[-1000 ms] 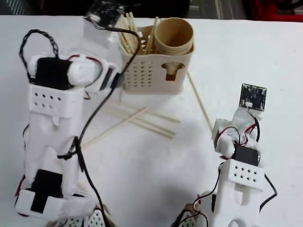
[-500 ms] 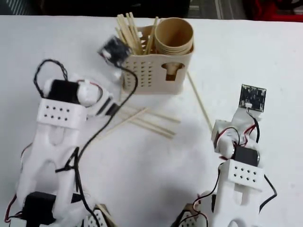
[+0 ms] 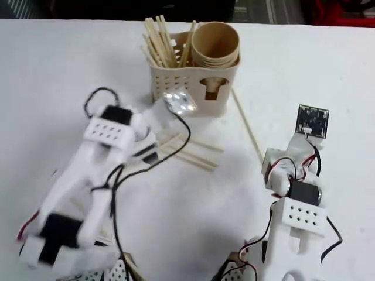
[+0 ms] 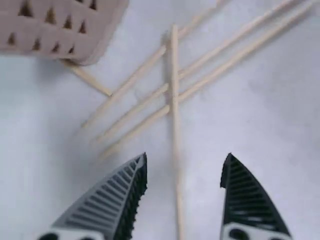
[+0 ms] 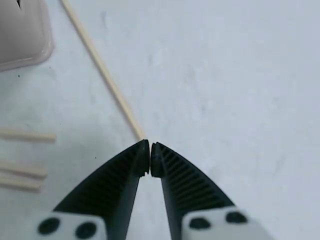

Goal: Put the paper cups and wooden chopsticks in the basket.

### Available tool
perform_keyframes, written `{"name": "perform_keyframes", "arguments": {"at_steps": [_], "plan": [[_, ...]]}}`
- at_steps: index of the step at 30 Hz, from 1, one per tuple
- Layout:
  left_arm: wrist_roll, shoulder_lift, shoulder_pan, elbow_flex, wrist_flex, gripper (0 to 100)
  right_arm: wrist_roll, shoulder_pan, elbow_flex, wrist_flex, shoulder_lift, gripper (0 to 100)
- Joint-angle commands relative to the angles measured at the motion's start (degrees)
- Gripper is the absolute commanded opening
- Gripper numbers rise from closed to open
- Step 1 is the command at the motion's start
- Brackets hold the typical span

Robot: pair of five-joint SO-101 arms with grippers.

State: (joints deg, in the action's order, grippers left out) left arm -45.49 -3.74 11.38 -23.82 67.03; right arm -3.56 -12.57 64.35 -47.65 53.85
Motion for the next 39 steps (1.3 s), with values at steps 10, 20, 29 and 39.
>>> {"name": "perform_keyframes", "arguments": {"at_steps": [10,20,29,39], "plan": [[-9.1,21.1,1.0,17.6,-1.2,24,0.3,-0.6,-0.5,0.9,1.0,2.0],[-10.8,30.0,1.2,24.4,-0.8,19,0.3,-0.6,-0.6,0.9,1.0,2.2],[-11.1,30.3,5.3,24.3,8.3,7,0.3,-0.6,-0.6,0.9,1.0,2.2],[-10.7,29.8,8.3,24.3,17.8,2,0.3,-0.7,-0.6,0.9,1.0,2.1]]}}
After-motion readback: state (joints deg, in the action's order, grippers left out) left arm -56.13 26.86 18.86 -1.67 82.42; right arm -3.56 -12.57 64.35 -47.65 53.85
